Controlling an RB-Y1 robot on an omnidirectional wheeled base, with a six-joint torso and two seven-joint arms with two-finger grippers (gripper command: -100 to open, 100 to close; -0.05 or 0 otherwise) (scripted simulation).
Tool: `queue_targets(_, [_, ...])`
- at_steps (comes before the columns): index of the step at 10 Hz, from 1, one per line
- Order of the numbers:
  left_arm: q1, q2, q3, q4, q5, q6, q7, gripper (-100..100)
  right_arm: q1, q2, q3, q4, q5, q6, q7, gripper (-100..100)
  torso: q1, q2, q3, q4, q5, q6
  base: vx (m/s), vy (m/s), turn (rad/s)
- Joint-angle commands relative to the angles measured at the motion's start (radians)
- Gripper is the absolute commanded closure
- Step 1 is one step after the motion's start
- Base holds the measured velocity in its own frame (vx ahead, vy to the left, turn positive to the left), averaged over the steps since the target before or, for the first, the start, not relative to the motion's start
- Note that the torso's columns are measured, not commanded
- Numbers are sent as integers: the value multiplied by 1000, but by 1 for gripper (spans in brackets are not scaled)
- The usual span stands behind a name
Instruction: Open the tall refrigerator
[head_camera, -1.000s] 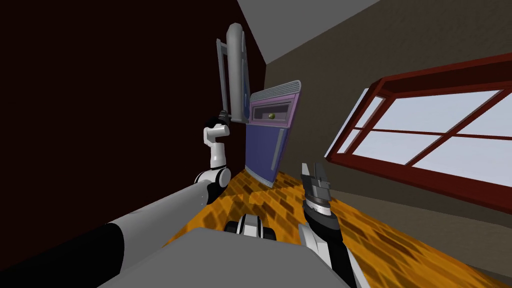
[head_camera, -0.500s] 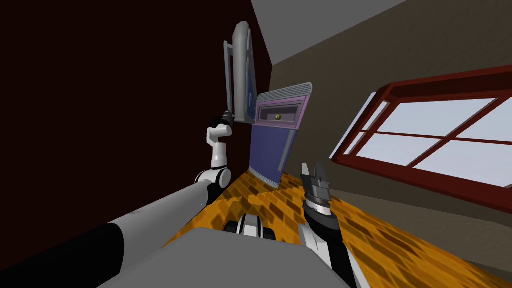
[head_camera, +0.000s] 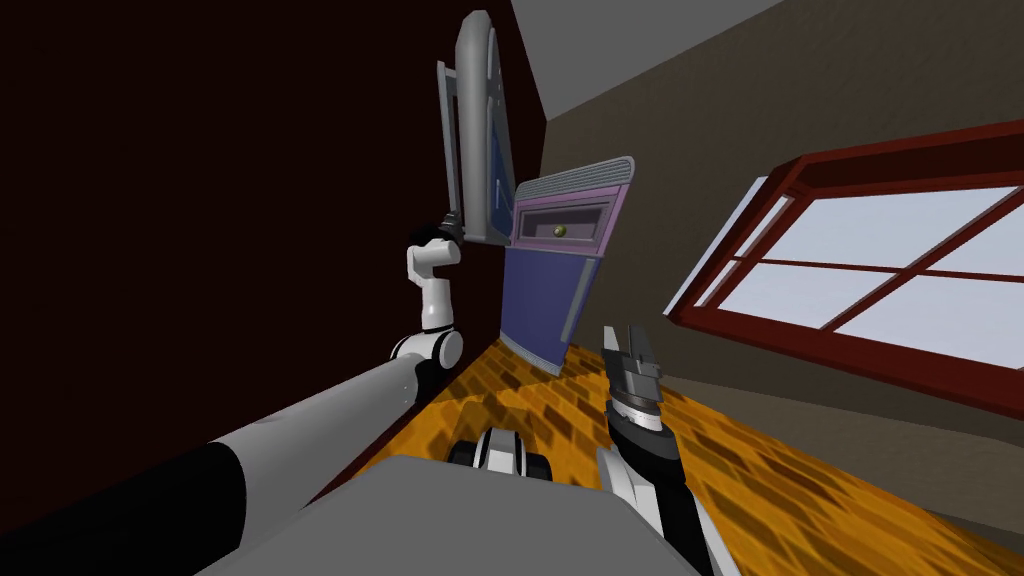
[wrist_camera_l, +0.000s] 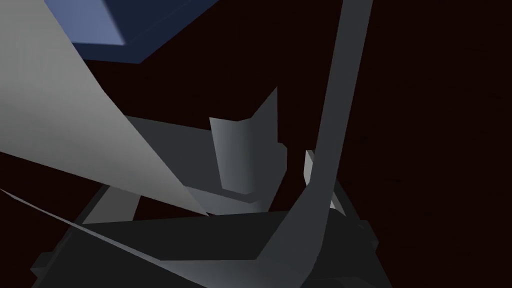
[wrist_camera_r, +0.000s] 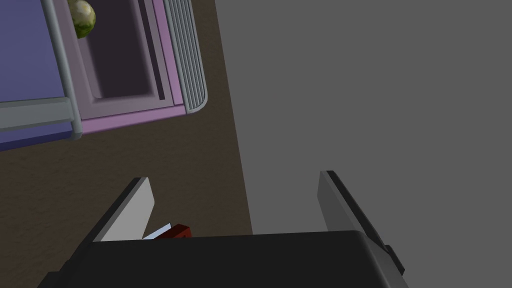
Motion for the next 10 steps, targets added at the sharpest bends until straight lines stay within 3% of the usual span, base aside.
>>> queue_targets(1, [-47, 7, 17, -14, -12, 53, -3, -100, 0, 0, 0, 0, 0, 0, 0, 0, 3, 0, -3, 5, -1, 1, 3, 18, -2])
queue_targets(3, [-58, 9, 22, -18, -15, 68, -4, -100, 0, 0, 0, 0, 0, 0, 0, 0, 1, 1, -4, 11, -3, 2, 17, 41, 8])
queue_targets(4, [-37, 9, 19, -14, -21, 75, -22, -100, 0, 0, 0, 0, 0, 0, 0, 0, -1, 2, -5, 12, -3, 4, -7, 22, 36])
queue_targets(5, [-34, 11, 19, -12, -22, 74, -27, 0, 0, 0, 0, 0, 0, 0, 0, 0, -2, 3, -1, 7, -1, 1, -10, 12, 26])
queue_targets(10, [-29, 12, 22, -13, -23, 75, -28, 0, 0, 0, 0, 0, 0, 0, 0, 0, 9, 2, 3, -1, 6, -5, -4, 1, 7])
